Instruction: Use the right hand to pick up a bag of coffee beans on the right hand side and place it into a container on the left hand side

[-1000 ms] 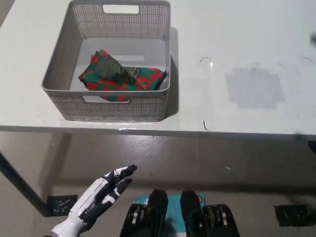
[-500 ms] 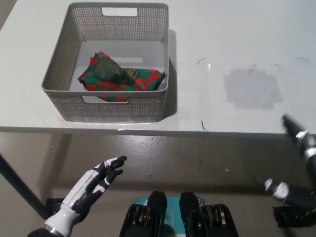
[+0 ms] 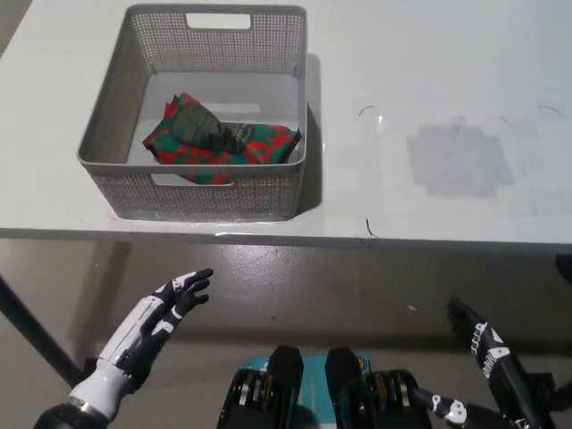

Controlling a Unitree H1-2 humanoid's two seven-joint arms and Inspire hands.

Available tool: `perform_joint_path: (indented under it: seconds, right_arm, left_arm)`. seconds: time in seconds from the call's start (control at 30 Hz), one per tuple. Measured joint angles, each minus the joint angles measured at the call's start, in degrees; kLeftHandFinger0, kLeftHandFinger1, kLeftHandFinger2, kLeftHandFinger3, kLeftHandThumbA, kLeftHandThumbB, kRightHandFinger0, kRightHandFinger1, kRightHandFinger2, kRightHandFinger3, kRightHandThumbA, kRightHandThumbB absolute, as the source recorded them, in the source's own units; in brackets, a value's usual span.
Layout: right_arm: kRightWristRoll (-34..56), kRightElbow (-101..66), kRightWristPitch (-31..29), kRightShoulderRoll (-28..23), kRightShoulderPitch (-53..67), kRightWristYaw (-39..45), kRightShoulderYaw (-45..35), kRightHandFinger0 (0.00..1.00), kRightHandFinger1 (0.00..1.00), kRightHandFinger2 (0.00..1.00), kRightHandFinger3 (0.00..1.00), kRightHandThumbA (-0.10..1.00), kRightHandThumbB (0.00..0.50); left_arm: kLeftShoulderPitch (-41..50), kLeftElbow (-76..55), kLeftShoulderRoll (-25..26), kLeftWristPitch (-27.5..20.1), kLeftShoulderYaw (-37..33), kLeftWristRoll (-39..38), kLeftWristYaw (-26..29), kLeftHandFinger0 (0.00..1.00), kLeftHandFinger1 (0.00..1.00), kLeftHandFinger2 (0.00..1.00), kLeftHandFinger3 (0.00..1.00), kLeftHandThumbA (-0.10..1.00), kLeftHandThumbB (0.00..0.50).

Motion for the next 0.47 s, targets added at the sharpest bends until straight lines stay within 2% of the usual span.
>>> perform_joint_path:
  seconds: [0.13,0.23,0.47]
  right_arm:
    - [1.4,2.4,-0.7,0.0,0.0,0.2,0.2,1.0,1.0,1.0,1.0,1.0,0.221]
    - [2.4,4.1,-1.2,0.0,0.0,0.2,0.3,1.0,1.0,1.0,1.0,1.0,0.236]
    - [3.5,5.0,-1.2,-0.5,-0.4,0.3,0.3,1.0,1.0,1.0,1.0,1.0,0.232]
  left_arm:
    - [-0.2,0.3,0.0,0.0,0.3,-0.1,0.0,1.0,1.0,1.0,1.0,0.77,0.5]
    - [-0.6,0.7,0.0,0.0,0.5,-0.1,0.0,1.0,1.0,1.0,1.0,0.78,0.5]
    - [-1.1,0.7,0.0,0.0,0.9,-0.2,0.1,1.0,1.0,1.0,1.0,0.79,0.5]
